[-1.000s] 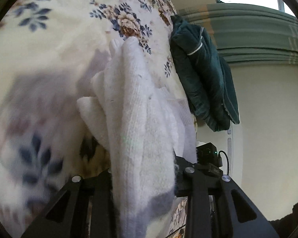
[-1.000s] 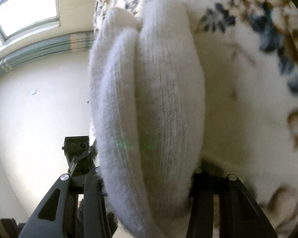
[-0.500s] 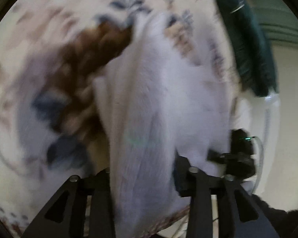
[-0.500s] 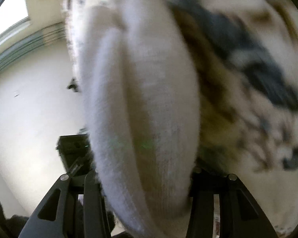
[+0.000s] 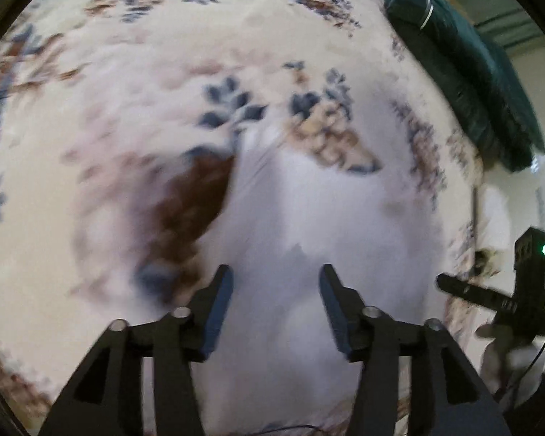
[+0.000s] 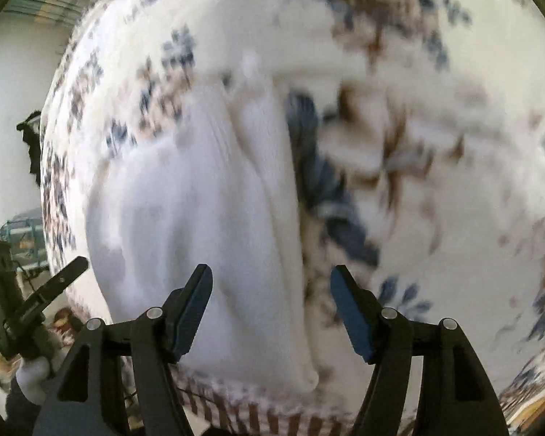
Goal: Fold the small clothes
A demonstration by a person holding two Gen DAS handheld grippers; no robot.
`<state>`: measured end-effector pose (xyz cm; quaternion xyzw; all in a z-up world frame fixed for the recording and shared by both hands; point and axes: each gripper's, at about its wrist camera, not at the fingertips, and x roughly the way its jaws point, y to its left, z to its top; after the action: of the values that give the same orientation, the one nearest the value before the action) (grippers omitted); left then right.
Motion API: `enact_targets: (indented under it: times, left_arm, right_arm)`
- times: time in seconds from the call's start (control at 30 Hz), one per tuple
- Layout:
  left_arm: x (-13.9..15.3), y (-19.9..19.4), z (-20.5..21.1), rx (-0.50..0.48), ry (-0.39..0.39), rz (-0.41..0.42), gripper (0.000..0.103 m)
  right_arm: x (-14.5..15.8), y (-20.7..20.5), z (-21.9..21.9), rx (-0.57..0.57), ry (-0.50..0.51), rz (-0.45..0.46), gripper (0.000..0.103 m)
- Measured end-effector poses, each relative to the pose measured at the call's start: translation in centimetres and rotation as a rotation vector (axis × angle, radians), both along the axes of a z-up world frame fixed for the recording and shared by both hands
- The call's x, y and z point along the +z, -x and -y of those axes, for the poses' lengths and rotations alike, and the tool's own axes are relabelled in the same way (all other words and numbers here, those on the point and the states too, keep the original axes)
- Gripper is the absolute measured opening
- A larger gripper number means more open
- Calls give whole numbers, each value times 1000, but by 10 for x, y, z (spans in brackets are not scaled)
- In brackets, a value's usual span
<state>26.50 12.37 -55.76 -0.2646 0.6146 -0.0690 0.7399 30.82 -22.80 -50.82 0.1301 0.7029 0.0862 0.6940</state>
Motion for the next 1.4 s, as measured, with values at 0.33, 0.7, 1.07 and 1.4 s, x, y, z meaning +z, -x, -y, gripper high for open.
enact_targets:
  times: [0.33, 0.7, 1.07, 1.4]
  left_arm:
    - [-15, -67, 40, -147, -177, 25, 69]
    - [4, -53, 16, -140, -318, 8, 69]
    - [-76, 25, -38, -48, -462, -168, 75]
    - [-96, 8, -50, 38, -375, -244, 103]
  right_arm:
    - [-24, -54, -62, 44, 26, 48, 34]
    - [8, -74, -89, 239, 44, 80, 45]
    - [-54, -93, -182, 805, 109, -152, 48]
    - [-47, -95, -182, 669, 131, -88, 3]
